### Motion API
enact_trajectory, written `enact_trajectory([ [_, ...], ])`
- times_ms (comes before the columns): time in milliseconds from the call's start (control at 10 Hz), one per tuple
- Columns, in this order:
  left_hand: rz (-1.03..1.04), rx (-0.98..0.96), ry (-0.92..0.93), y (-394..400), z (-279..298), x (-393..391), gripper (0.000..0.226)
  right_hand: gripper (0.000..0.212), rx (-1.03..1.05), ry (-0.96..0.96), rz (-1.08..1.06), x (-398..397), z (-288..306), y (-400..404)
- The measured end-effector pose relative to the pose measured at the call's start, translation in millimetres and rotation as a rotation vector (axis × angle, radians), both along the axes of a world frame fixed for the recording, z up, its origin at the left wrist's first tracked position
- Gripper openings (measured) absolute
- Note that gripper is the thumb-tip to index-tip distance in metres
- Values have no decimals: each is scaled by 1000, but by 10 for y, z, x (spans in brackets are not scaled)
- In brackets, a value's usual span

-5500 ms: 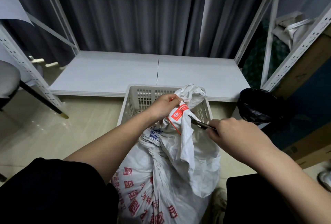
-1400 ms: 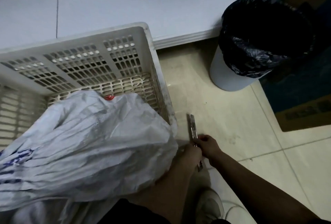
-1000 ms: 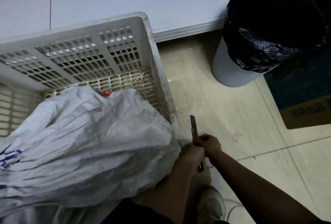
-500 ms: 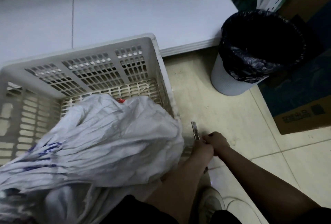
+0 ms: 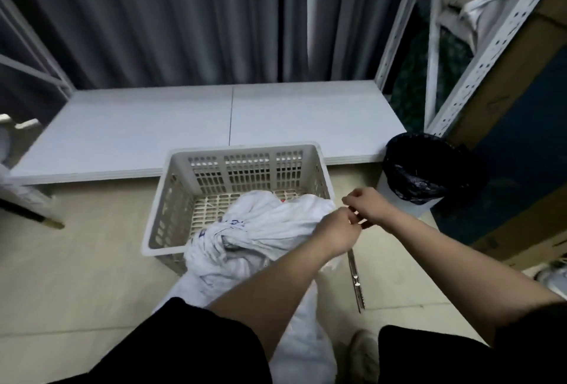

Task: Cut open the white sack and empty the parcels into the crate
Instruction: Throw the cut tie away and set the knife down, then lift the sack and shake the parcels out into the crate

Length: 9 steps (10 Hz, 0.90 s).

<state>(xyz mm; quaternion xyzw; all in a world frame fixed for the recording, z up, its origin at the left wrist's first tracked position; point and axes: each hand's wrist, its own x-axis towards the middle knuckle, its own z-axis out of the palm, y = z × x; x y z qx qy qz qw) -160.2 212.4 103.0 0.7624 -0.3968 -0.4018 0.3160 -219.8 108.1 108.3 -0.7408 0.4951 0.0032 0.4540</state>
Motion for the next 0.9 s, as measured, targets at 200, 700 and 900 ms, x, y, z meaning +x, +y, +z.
enact_trajectory([
  [200,82,24,-469,1098,349,647,37,35,-415,104,243,386,141,903],
  [700,349,-22,128,2321,-86,1346,76,51,-647,245,427,1077,-207,2086],
  [900,276,-84,182,2367,68,1338,76,40,-968,-154,377,811,54,2031],
])
